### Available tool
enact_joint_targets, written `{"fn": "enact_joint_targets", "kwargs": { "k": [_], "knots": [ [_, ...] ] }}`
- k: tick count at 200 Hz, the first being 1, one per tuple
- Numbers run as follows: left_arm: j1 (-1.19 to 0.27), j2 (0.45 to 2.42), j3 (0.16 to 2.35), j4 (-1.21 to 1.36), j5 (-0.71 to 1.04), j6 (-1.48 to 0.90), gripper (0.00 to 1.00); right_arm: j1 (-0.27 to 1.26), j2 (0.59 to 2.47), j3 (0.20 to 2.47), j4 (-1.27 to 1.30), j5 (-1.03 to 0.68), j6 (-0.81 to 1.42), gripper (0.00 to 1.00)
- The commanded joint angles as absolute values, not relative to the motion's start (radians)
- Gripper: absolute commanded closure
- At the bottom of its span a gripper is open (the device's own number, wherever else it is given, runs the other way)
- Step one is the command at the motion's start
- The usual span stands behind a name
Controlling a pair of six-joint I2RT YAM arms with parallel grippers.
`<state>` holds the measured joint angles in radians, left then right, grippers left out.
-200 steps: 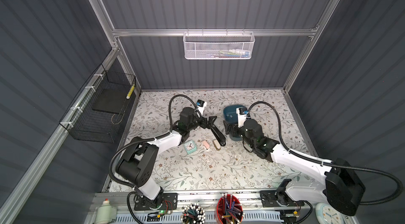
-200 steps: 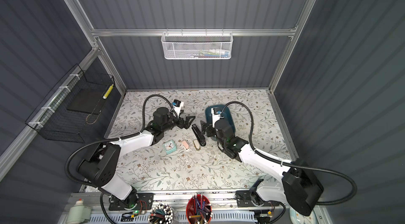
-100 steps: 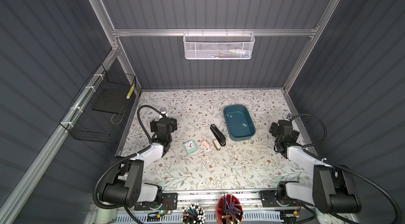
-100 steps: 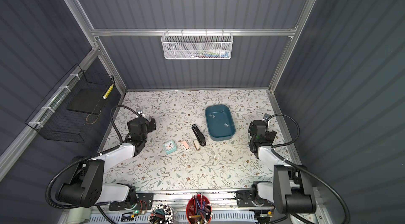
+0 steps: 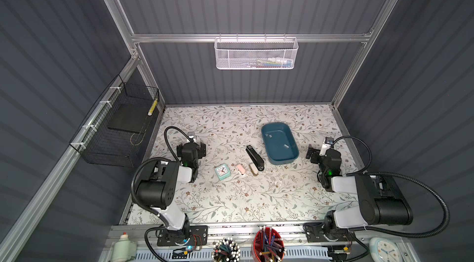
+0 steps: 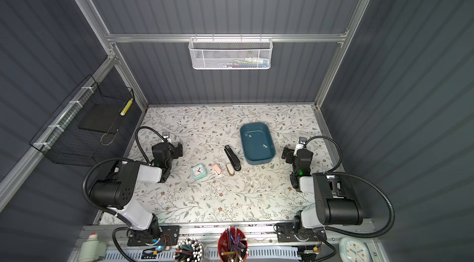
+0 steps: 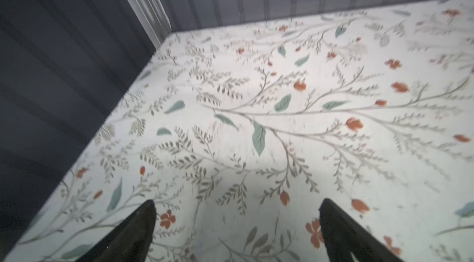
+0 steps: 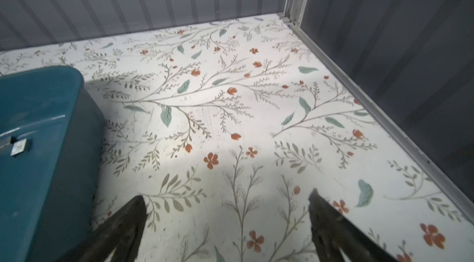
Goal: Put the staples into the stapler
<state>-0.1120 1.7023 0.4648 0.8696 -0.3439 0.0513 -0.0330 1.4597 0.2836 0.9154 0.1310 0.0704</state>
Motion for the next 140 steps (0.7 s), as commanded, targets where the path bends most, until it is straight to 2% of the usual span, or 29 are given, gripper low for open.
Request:
{"fn": "enact_joint_targets", "kwargs": {
  "k": [1, 9, 34, 140],
  "knots": [
    [-0.094, 1.716, 0.418, 1.027, -0.238, 0.038, 0.0, -0.038, 1.439, 0.314, 0.963, 0.12, 0.067, 0.01],
    [-0.094, 1.698, 0.418, 0.986, -0.216, 0.036, 0.0, -0.037, 1.457, 0.315, 0.994, 0.12, 0.065, 0.01],
    [-0.094, 1.711, 0.463, 0.916, -0.307, -0.002, 0.0, -0.037, 1.454, 0.318, 0.98, 0.121, 0.066, 0.01],
    [-0.094, 1.717, 0.463, 0.931, -0.309, -0.002, 0.0, -0.036, 1.457, 0.314, 0.991, 0.12, 0.066, 0.01]
  ]
}}
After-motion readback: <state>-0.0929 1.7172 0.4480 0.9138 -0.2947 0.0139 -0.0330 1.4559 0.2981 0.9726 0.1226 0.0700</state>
